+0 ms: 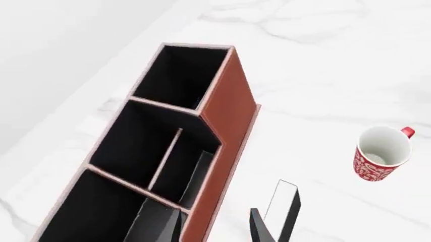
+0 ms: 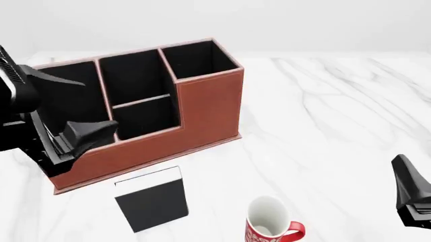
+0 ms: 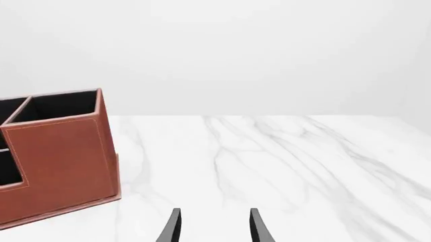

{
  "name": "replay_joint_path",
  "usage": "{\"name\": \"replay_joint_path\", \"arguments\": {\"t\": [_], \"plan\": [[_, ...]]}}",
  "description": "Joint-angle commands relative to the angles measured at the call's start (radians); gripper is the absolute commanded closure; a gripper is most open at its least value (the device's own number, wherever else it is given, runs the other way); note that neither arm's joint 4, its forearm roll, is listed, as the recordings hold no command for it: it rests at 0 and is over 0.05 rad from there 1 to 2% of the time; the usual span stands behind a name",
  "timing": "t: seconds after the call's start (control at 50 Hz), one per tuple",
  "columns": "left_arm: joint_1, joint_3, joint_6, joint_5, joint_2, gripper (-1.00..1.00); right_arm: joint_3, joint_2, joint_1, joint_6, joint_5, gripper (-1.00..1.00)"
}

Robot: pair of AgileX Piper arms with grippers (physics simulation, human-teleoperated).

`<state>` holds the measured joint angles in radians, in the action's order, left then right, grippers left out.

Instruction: Pick up the book and place it in the front compartment of the caddy.

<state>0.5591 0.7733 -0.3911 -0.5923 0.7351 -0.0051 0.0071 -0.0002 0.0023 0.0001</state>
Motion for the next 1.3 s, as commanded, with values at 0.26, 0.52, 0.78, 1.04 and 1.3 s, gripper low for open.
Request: {"name": "replay_joint_path", "arguments": {"t": [0.26,0.52,0.78,1.04,1.3], "plan": [[0.226,0.103,0.076,-0.201,0.200,-1.00,0.001,-0.001,0.000,-0.001,0.000,-1.00],[0.230,0.082,0.073,-0.183,0.254,-1.00,0.001,-0.001,0.000,-0.001,0.000,-1.00],[0.234,0.053,0.075,-0.152,0.278,-1.00,0.001,-0.001,0.000,-0.001,0.000,-1.00],[0.234,0.022,0.082,-0.117,0.296,-1.00,0.001,-0.001,0.000,-0.001,0.000,-1.00],[0.216,-0.002,0.076,-0.086,0.306,-1.00,0.001,-0.001,0.000,-0.001,0.000,-1.00]]}}
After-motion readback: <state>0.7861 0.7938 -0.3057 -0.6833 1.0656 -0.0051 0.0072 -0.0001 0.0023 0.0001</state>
